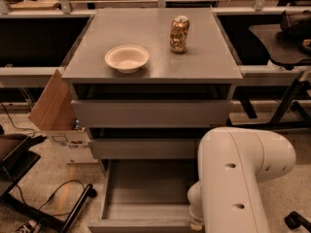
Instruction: Open bottom drawer
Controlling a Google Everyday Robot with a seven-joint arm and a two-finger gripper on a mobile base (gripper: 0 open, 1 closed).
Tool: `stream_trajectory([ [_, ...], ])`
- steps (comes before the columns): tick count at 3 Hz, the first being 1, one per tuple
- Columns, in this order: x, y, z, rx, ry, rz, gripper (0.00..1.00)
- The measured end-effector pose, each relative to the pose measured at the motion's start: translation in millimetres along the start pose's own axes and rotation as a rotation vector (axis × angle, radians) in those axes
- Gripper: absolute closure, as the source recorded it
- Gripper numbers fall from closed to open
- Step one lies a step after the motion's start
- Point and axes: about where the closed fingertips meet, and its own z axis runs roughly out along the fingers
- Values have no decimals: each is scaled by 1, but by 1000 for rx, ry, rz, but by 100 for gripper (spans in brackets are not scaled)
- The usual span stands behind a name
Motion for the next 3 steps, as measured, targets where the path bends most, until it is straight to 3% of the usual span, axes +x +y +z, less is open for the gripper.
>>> stream_trajectory([
  [3,10,32,-4,-35,13,58,100],
])
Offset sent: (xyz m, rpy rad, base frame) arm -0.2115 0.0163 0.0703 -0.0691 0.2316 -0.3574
